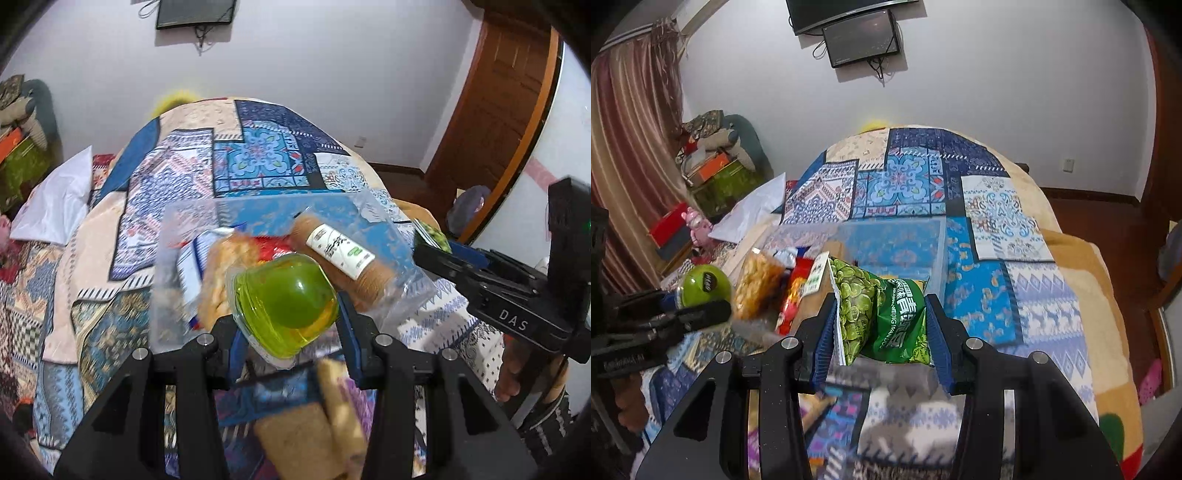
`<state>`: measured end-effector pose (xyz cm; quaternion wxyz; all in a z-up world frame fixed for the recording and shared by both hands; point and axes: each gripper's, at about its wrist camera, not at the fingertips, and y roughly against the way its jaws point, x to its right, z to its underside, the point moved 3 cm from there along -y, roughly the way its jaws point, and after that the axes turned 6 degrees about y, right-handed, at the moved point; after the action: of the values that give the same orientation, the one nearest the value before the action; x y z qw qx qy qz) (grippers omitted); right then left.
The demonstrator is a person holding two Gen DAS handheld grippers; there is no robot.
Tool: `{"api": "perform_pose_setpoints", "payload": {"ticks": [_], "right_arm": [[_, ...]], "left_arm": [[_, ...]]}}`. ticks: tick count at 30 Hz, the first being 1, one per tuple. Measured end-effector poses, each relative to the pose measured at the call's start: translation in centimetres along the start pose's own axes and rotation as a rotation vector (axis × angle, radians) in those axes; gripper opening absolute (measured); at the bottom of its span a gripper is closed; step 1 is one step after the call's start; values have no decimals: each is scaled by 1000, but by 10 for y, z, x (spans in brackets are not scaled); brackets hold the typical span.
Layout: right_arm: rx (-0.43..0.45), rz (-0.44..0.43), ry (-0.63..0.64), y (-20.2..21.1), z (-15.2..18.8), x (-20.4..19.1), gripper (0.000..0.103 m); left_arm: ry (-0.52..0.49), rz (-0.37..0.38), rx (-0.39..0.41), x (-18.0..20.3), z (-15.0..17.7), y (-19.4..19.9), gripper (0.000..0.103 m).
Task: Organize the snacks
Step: 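Lower the pea bag into the box with the right tool while the left tool drops the jelly cup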
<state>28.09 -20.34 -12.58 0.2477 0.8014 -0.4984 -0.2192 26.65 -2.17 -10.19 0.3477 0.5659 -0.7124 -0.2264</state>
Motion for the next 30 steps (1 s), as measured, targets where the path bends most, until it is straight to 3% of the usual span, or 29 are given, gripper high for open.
{"api": "perform_pose_setpoints", "payload": {"ticks": [14,21,23,27,30], "right_arm": [[-62,-30,-27,-38,1,5,46],[-78,-10,-3,-25,-1,0,55],[-69,10,4,-19,-2,0,65],[-57,17,11,0,-1,-2,65],[-52,19,20,17,2,-6,65]], "left_arm": [[35,-19,-76,-5,-6,-58,44],[46,-13,-49,-3,-8,-38,51],[35,-13,-41,-1,-8,-27,51],[16,-22,-21,3,-3,0,52],[-2,-42,-7,2,5,21,61]]}}
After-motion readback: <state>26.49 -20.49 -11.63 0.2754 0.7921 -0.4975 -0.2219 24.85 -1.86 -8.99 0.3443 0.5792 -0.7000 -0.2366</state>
